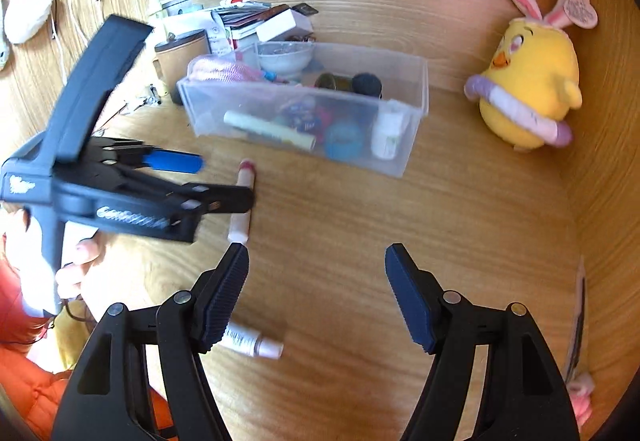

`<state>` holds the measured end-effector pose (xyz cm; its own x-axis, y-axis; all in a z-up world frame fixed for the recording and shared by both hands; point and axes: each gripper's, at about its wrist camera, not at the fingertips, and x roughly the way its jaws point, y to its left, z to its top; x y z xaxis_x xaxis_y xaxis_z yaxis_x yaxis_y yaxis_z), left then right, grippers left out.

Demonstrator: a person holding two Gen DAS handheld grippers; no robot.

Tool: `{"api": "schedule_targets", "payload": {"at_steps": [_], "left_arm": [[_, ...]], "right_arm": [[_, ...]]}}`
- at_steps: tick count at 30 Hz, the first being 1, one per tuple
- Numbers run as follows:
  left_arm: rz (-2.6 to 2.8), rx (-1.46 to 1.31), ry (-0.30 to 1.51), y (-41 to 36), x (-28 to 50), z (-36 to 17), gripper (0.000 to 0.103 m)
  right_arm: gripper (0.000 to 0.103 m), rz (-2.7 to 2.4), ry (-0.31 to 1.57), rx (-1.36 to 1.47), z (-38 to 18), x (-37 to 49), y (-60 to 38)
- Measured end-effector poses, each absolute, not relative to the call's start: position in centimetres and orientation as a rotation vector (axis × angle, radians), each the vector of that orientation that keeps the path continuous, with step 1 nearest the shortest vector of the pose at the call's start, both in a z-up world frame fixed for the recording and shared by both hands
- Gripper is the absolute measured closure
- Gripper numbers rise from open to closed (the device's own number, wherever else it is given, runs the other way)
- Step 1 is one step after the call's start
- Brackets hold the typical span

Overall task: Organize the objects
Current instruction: 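Grasp the cream lip balm with the left gripper while the right gripper grasps the ointment tube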

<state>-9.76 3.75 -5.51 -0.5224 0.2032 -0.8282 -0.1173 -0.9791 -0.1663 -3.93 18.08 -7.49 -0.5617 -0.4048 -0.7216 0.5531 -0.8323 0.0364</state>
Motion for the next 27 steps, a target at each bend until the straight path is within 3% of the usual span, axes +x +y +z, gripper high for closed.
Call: {"api": "schedule_targets", "payload": {"at_steps": [12,21,24,27], "left_arm": [[2.632,-1.406,-0.001,3.6,-8.0,-5.8,0.089],[2.643,-1.376,0.049,0.7,-5.1,-6.0,0.089],[2.639,-1.37,0.057,0.3,-4.4,-6.0,0.089],[2.647,-1.355,0.07,0.3,-4.2,-6.0,0.089]], "right_arm": [[0.035,-2.218,0.336,1.015,-9.1,-0.9,16.6],[0.036,-2.148,0.458,1.036,-10.9,0.0,14.9],[0.046,-2.142,0.451,1.046,-11.2,-0.7,14.6],[0.066,-2.139,0.449,1.047,-11.1,-1.4,14.2]]}}
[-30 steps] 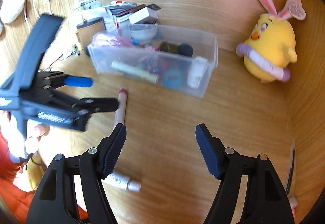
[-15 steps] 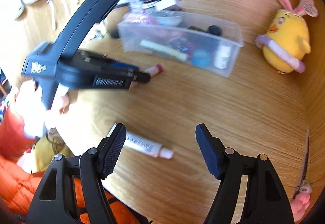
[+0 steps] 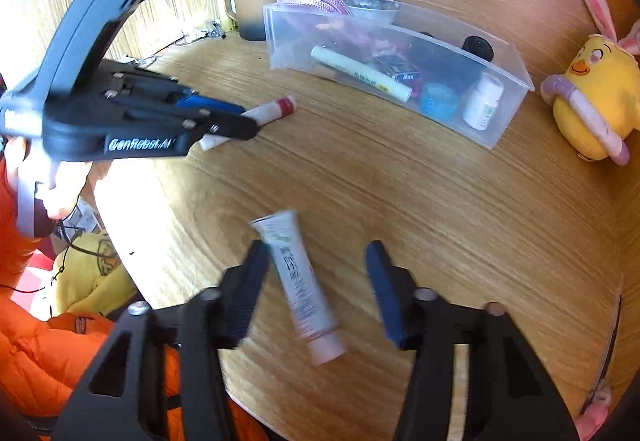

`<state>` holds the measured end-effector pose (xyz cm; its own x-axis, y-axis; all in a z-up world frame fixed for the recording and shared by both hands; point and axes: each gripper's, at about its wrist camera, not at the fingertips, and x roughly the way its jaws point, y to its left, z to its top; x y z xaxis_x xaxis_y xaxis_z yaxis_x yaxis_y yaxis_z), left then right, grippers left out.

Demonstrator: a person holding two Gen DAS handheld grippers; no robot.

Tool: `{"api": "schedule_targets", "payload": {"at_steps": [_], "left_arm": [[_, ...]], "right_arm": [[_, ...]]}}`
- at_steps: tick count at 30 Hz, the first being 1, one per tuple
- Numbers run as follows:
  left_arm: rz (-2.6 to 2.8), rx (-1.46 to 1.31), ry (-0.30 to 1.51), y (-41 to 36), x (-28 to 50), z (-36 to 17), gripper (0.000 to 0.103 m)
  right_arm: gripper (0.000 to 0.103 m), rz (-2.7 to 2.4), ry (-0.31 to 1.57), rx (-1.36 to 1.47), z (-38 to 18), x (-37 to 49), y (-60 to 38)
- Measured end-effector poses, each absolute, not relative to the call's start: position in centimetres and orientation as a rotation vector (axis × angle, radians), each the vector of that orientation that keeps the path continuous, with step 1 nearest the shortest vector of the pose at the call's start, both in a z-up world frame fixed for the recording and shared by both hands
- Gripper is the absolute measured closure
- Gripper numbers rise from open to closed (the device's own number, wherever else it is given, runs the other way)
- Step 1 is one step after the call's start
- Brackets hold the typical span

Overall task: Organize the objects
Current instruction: 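Grasp the cream lip balm with the left gripper while the right gripper grasps the ointment tube, then drop the lip balm into the box while the right gripper carries the ointment tube over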

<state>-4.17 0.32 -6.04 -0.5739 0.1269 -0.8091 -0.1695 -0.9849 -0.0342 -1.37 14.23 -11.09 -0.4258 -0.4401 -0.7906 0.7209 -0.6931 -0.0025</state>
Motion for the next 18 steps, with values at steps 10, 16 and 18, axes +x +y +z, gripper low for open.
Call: {"api": "schedule_targets", "payload": {"at_steps": [10,16,18], "left_arm": [[2.668,-1.279,0.058,1.1,-4.8,-5.1,0.089],[2.694,-1.179,0.028,1.2,-5.5,-2.6,0.089],[2.704,-1.144,0.018,1.2,-5.7,-1.8,0.089]], "right_arm": [[0.086,-2.226,0.295,1.076,-10.6,-3.9,14.4],[0.086,-2.295,0.205,1.028,-8.4,-5.6,15.0],[0.086,-2.313,0.184,1.008,-7.7,-6.1,15.2]]}}
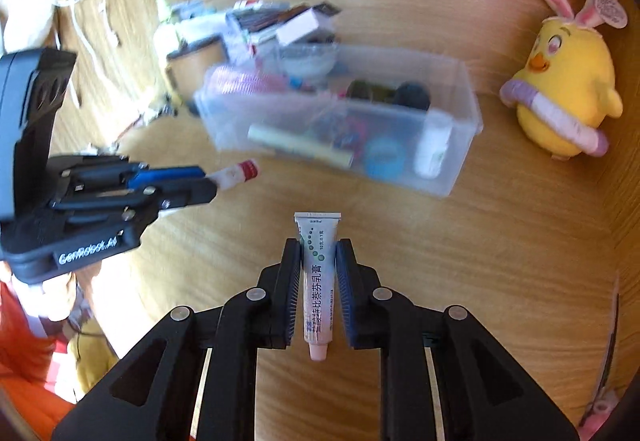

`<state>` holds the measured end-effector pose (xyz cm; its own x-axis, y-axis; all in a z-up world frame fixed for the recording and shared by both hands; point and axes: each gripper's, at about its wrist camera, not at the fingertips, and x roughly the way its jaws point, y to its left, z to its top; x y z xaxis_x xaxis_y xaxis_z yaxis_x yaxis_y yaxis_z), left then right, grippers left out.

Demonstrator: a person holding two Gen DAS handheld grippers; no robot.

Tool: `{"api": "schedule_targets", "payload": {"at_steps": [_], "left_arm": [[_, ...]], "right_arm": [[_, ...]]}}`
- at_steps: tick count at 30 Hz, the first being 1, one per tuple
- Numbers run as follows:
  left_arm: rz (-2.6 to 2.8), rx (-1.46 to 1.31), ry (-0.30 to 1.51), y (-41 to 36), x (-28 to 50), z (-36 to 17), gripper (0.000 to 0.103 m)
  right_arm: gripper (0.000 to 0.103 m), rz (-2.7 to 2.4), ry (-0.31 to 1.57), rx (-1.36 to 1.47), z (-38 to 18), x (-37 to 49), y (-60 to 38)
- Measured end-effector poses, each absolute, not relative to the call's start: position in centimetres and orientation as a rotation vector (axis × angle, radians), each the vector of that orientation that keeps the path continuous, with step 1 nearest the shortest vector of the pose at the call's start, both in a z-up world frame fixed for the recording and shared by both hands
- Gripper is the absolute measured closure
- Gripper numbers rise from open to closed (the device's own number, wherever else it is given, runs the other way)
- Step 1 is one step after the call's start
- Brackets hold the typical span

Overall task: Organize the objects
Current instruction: 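Drop the lip balm into the box while the right gripper carries the ointment tube over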

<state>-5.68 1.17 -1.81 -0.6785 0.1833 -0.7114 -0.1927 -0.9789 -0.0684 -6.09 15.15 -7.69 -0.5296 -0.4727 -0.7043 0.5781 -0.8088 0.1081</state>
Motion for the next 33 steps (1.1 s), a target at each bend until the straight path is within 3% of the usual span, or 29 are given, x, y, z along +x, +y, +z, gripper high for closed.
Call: {"api": "schedule_targets", "payload": {"at_steps": [4,5,16,18,20,23,29,31,33], "left_arm": [[2.722,-1.077,0.0,1.2,-6.2,-0.1,0.089],[2.727,-1.062,-0.002,1.1,-6.4,0.3,0.089],[2.779,-0.955,-0.021,0.3,-8.0,3.5,0.089],[2.787,-0.948,-0.024,0.1,-8.4,3.9,0.089],[2.791,-0.951,-0.026,0.0,-9.0,4.1,0.089],[2.792,-0.967,-0.03,-0.2,-10.0,4.2,0.089],[2.782,-1.009,-0.056,-1.0,-12.3,4.3,0.089],[2.78,-1.028,-0.058,-1.2,-13.0,4.2,0.089],[2.774,-1.049,-0.058,-1.3,-13.7,4.0,0.089]], "right_arm": [[0.088,-2.346,0.138,0.961,-6.0,-7.1,15.2],[0.093,-2.353,0.128,0.951,-5.7,-7.4,15.2],[0.093,-2.335,0.127,0.92,-3.7,-9.7,14.4],[0.088,-2.307,0.167,0.953,-4.5,-9.8,13.7],[0.073,-2.273,0.239,0.988,-5.7,-9.7,12.7],[0.068,-2.221,0.347,1.008,-7.3,-9.4,11.1],[0.07,-2.165,0.477,1.072,-10.0,-10.0,9.3],[0.082,-2.163,0.474,1.079,-10.3,-10.2,9.2],[0.086,-2.161,0.454,1.086,-10.5,-10.4,9.4]]}}
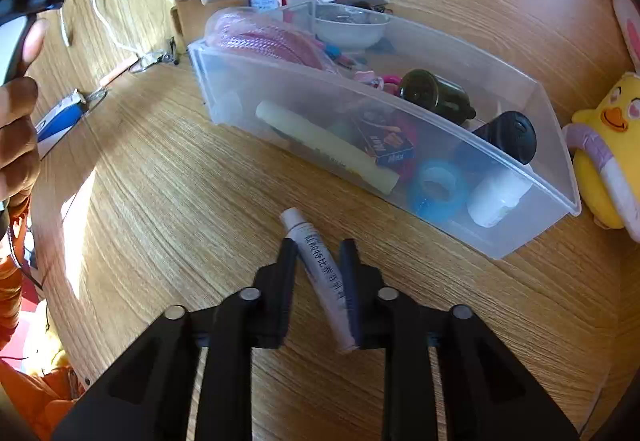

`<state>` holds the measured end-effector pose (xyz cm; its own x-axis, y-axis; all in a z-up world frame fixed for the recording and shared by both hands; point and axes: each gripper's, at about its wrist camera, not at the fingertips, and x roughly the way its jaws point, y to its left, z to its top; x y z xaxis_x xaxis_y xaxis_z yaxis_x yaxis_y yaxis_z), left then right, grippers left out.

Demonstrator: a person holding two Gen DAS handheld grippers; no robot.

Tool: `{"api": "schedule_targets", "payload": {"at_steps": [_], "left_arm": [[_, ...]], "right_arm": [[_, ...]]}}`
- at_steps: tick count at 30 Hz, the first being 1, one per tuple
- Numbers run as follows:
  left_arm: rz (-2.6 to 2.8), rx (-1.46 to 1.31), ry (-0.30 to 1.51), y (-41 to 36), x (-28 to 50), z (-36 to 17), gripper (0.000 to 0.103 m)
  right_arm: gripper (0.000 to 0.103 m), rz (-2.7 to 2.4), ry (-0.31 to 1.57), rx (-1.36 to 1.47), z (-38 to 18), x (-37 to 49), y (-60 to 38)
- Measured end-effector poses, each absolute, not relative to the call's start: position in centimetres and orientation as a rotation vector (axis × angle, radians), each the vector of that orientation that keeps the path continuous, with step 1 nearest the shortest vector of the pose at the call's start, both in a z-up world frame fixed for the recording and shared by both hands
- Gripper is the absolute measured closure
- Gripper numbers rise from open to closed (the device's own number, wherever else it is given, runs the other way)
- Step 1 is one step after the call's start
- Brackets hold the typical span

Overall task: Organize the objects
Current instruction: 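Drop the lip balm into the box while the right gripper carries the ointment tube over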

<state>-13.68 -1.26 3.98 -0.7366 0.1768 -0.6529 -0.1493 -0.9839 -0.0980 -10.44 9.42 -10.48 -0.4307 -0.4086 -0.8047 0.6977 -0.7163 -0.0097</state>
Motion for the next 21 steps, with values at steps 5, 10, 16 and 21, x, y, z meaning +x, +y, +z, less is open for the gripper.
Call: {"api": "schedule_targets", "payload": {"at_steps": [5,10,16,21], "left_arm": [[2.763,-1.103,-0.039,-1.2,-15.4,3.4,0.089],[2.736,-1.169,-0.029,-0.9,-17.2,2.4,0.089],[2.71,-1.184,-0.05,-0.9,-17.6,2.0,0.089],[2.727,-1.14,-0.037,-1.0,-16.9,3.0,0.085]], "right_arm": [[0.089,-2.169,0.417,1.079,-10.3,-10.4,9.9],[0.09,-2.211,0.317,1.028,-8.2,-10.6,11.0],[0.097,-2.269,0.204,0.946,-5.2,-10.9,12.6],[0.097,-2.289,0.215,0.904,-3.5,-11.4,11.9]]}}
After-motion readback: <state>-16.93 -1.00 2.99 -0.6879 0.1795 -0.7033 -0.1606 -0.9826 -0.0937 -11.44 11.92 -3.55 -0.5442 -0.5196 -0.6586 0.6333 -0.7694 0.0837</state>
